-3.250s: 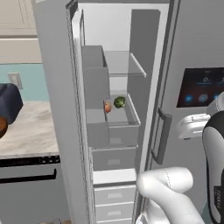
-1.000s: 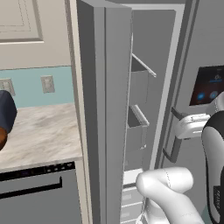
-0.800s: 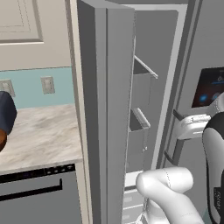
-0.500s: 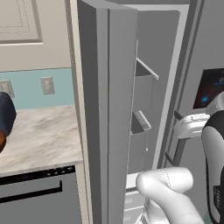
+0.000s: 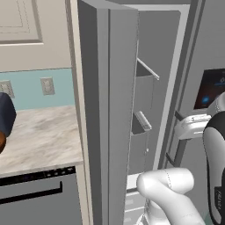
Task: Take the mushroom, peach, and broccoli from the freezer and place them in the bowl on the counter.
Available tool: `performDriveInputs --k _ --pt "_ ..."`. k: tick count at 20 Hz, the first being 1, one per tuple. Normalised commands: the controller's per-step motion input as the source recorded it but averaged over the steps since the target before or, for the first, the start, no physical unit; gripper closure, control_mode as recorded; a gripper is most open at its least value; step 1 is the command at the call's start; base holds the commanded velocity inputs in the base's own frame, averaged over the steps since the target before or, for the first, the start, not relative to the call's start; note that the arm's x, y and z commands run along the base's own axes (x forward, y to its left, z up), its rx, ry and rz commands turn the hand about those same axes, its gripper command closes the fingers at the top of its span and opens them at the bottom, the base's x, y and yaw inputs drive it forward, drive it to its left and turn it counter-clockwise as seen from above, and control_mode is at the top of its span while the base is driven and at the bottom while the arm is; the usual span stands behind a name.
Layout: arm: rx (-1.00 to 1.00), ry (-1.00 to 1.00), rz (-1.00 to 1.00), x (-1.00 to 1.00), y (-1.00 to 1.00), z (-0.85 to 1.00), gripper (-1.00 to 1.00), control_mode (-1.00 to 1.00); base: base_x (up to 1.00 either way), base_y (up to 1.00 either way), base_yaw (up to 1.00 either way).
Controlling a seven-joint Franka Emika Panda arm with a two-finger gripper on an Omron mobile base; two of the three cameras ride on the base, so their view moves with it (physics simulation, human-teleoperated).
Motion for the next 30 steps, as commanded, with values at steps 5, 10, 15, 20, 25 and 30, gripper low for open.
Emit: performDriveInputs --k 5,10,15,20,25,30 --pt "0.0 0.0 0.0 0.0 0.0 0.0 -1.0 1.0 0.0 0.0 0.0" --pt "0.0 0.0 0.0 0.0 0.0 0.0 -1.0 1.0 0.0 0.0 0.0" --pt "0.0 -0.03 0.08 0.13 0.0 -0.1 -1.0 -1.0 0.0 0.0 0.0" --pt "0.03 -0.19 0.24 0.1 -0.02 -0.44 -1.0 -1.0 0.0 0.0 0.0" --pt "0.06 -0.22 0.27 0.05 -0.04 -0.45 -1.0 -1.0 0.0 0.0 0.0" --pt "0.02 -0.15 0.17 0.06 0.03 -0.16 -1.0 -1.0 0.0 0.0 0.0"
